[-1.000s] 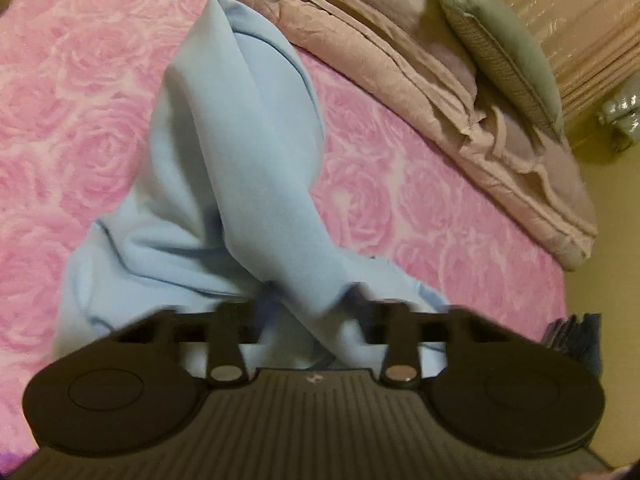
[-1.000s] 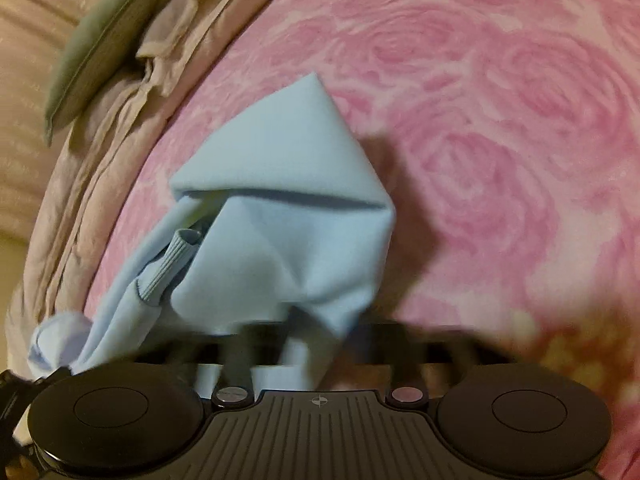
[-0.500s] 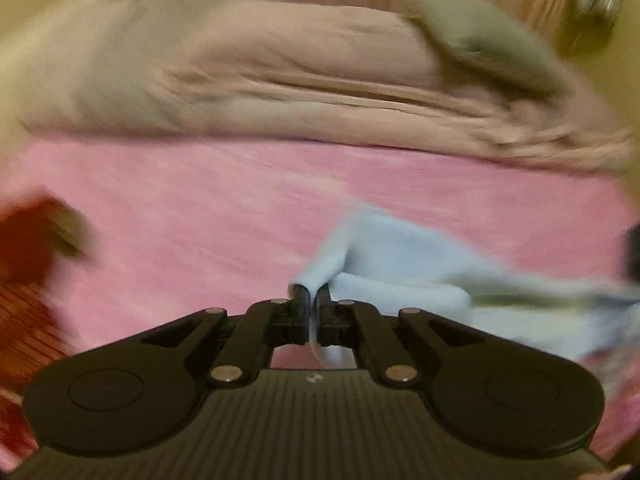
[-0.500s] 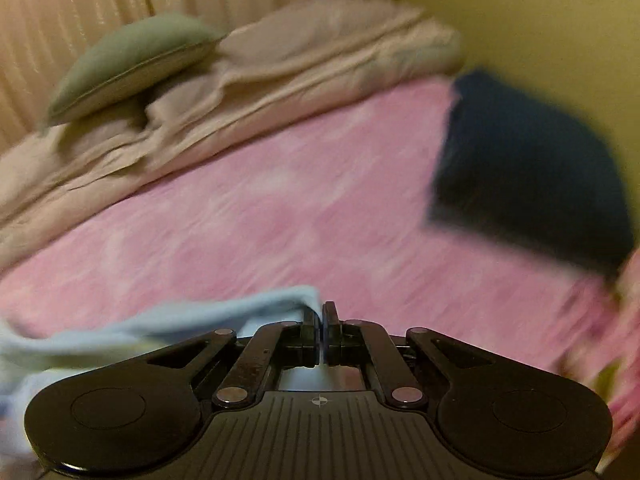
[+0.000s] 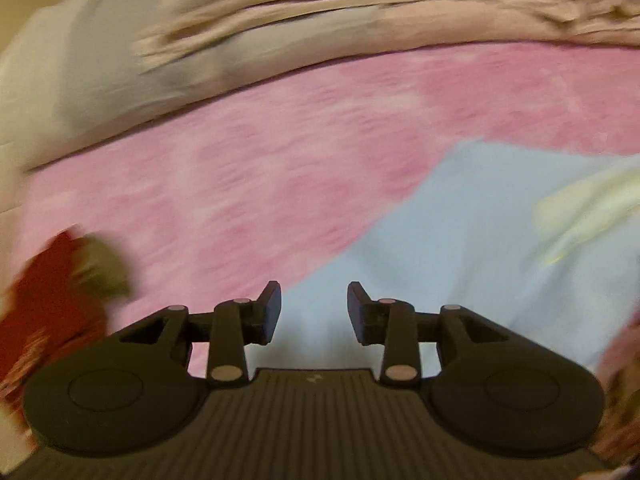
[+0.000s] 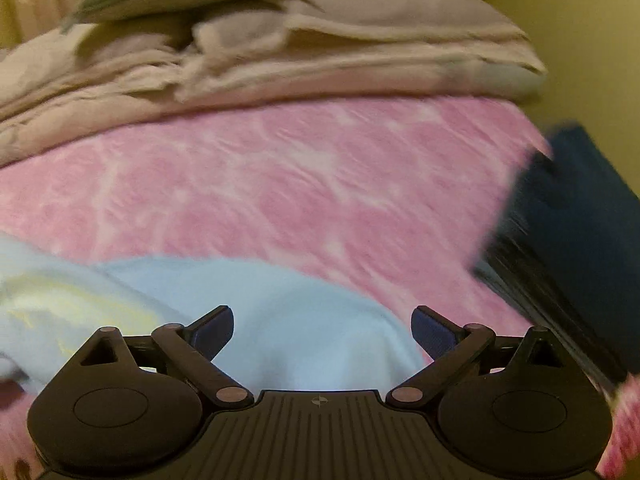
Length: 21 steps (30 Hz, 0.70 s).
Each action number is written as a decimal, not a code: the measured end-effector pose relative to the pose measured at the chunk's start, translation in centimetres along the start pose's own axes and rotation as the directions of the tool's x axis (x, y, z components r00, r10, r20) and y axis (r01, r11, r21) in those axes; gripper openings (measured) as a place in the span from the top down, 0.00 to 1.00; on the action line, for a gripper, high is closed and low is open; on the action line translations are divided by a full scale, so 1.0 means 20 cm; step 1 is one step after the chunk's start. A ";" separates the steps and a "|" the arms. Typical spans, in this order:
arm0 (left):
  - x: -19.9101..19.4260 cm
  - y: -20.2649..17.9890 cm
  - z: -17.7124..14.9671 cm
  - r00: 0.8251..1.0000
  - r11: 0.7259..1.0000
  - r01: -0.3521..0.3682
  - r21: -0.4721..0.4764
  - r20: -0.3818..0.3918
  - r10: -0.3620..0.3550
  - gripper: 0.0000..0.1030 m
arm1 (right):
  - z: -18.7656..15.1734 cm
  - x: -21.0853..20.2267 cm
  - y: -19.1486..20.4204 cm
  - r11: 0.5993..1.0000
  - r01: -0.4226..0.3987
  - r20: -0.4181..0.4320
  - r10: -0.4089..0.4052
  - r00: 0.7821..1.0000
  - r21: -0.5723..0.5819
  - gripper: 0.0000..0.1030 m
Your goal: Fold clothes
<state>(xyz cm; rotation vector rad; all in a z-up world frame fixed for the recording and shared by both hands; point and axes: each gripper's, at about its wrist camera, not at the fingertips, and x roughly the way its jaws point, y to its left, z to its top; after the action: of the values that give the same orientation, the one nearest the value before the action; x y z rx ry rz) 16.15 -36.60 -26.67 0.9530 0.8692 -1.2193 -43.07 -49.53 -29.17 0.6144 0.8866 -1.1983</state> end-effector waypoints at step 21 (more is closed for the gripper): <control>0.86 -0.46 0.42 0.876 0.857 0.483 0.178 -0.116 -0.469 0.57 | 0.18 0.86 0.59 0.756 -0.528 -0.389 0.385 0.837 -0.386 0.56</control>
<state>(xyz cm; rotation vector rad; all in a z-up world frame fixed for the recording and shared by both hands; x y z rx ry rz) 9.85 -51.32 -40.58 0.9749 1.0933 -1.7363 -28.96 -58.30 -42.33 0.5586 1.1484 -0.4059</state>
